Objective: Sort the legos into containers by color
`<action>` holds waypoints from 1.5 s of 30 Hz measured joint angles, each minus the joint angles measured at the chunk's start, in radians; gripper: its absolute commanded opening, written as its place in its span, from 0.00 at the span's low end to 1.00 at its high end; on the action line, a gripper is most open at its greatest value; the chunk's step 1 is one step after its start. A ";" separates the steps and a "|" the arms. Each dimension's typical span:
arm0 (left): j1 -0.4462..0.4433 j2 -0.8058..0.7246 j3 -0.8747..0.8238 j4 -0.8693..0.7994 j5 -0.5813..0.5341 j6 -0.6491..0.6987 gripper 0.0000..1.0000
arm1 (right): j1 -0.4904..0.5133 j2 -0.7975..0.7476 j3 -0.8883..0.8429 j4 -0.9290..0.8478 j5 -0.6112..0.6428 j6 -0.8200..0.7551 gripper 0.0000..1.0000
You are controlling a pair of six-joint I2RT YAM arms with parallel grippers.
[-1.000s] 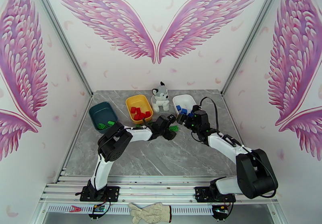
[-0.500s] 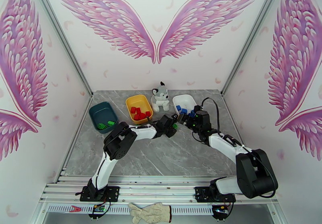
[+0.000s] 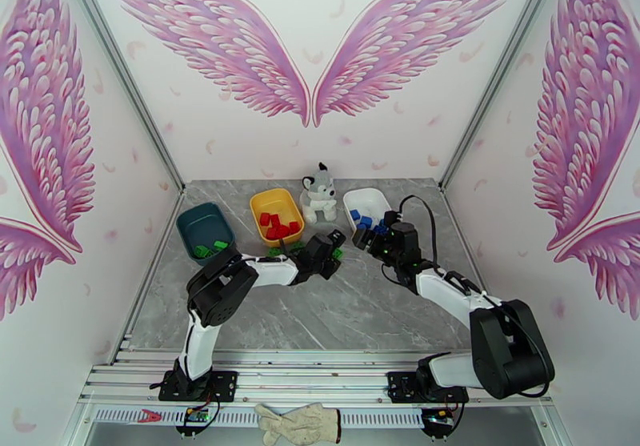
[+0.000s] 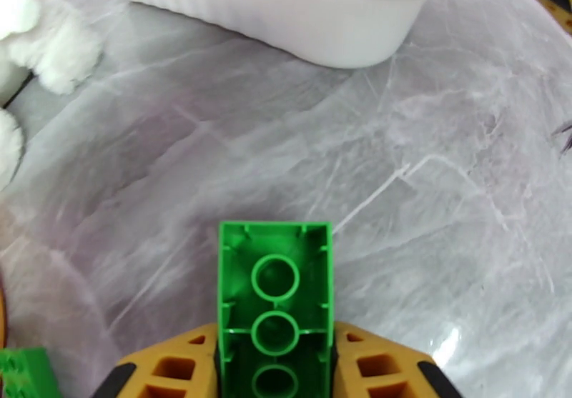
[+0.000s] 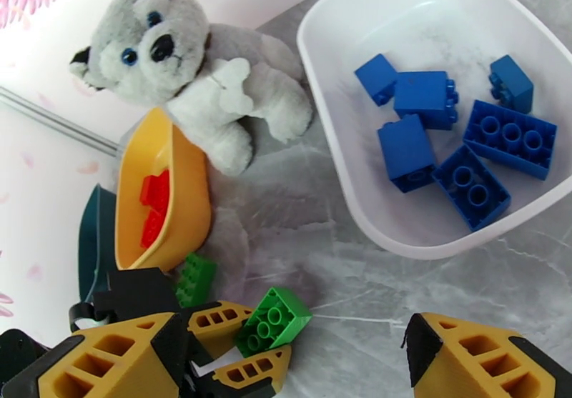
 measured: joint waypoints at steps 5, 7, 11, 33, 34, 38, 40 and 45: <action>0.043 -0.156 -0.109 0.028 -0.036 -0.039 0.25 | 0.042 0.009 0.009 0.018 -0.064 -0.011 0.83; 0.064 -0.228 -0.151 0.035 -0.061 -0.056 0.25 | 0.078 0.040 0.040 0.016 -0.089 -0.023 0.82; 0.127 -0.378 -0.230 0.039 -0.136 -0.100 0.26 | 0.171 0.131 0.140 0.000 -0.122 -0.060 0.80; 0.772 -0.594 -0.447 -0.050 -0.302 -0.394 0.37 | 0.467 0.349 0.400 -0.171 -0.048 -0.188 0.78; 0.784 -0.572 -0.438 -0.056 -0.295 -0.395 0.45 | 0.467 0.349 0.400 -0.174 -0.044 -0.189 0.78; 0.802 -0.542 -0.417 -0.085 -0.273 -0.409 0.69 | 0.470 0.349 0.400 -0.186 -0.029 -0.195 0.79; 0.800 -0.546 -0.413 -0.083 -0.259 -0.412 0.76 | 0.470 0.349 0.400 -0.192 -0.021 -0.197 0.79; 0.762 -0.597 -0.414 -0.090 -0.243 -0.404 0.82 | 0.470 0.349 0.400 -0.203 0.004 -0.214 0.79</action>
